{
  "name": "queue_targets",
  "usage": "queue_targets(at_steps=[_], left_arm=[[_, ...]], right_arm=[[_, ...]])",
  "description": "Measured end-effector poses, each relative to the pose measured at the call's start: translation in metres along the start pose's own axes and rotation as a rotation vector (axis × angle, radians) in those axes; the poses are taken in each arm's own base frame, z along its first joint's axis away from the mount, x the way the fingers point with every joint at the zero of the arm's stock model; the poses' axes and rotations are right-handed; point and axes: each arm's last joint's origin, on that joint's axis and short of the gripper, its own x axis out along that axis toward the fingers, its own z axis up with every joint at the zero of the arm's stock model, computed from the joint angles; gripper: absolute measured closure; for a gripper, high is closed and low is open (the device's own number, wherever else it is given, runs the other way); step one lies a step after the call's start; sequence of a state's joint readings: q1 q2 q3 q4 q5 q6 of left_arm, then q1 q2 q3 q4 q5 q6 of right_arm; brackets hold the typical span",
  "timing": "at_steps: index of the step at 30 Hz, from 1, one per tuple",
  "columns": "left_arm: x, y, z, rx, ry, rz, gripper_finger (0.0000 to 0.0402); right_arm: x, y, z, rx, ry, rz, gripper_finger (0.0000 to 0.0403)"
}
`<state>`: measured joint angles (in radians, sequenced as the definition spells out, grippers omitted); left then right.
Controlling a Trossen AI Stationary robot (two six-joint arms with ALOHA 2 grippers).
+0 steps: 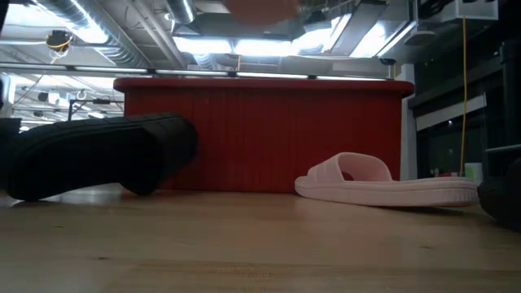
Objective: Pick and place slides into bin
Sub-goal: Put the left pink slipper into the red bin
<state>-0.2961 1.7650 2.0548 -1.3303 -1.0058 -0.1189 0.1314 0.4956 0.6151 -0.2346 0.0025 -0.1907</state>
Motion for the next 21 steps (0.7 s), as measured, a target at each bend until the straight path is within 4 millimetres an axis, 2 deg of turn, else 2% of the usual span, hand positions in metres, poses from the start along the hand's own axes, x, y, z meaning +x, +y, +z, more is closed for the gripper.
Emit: queue_targets(at_steps=[10,13,21], left_arm=[[0.051,0.07,-0.022,0.011,0.218,0.113,0.0398],[0.064,0.084,-0.027,0.09,0.271,0.128,0.0398],[0.092,0.113,-0.04,0.17,0.376,0.116,0.0398]], right_arm=[[0.004,-0.007,0.001,0.005,0.004,-0.112,0.0397],[0.007,-0.01,0.0,0.005,0.011,-0.134,0.0397],[0.009,-0.017,-0.002,-0.011,0.033,-0.184,0.0397]])
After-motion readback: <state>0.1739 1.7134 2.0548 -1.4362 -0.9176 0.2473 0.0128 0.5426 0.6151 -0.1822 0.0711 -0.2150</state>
